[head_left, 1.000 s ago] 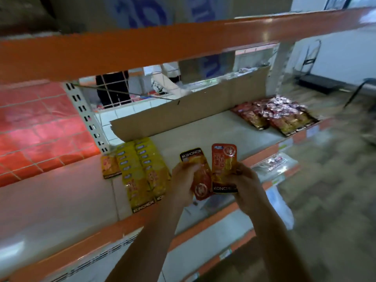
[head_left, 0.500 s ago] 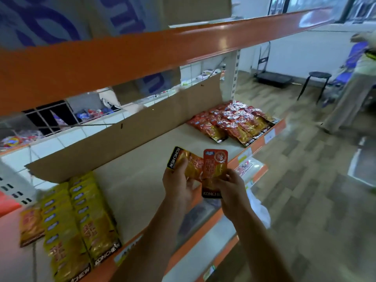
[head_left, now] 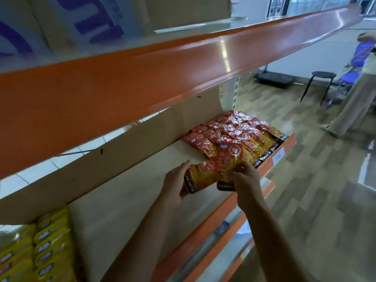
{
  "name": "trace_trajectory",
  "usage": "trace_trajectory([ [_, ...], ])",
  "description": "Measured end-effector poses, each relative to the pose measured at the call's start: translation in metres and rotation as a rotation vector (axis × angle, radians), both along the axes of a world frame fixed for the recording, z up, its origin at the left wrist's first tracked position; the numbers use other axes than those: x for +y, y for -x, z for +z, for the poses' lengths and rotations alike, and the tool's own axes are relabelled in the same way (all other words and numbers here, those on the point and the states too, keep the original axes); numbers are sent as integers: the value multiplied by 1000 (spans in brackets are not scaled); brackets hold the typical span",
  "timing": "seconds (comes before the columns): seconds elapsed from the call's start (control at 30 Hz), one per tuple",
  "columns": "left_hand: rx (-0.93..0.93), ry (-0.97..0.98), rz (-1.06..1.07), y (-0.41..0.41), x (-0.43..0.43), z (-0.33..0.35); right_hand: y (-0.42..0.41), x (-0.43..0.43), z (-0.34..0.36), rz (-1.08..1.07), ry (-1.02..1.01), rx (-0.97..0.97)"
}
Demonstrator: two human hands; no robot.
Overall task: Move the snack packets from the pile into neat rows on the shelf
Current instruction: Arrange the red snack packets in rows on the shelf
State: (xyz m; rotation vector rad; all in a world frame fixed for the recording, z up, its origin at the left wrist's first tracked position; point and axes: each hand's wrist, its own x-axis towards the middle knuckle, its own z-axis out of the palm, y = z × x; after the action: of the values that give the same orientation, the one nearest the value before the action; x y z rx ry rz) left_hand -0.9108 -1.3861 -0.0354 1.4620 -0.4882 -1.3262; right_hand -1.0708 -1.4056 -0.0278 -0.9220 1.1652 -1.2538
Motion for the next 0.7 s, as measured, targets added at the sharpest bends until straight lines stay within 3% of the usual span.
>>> trace_trajectory([
  [0.33,-427,66,-289,1,-52,-2,3,-84,2,253,210,276],
  [0.7,-436,54,28,38,-96,-17,26,-171,-2,419,209,198],
])
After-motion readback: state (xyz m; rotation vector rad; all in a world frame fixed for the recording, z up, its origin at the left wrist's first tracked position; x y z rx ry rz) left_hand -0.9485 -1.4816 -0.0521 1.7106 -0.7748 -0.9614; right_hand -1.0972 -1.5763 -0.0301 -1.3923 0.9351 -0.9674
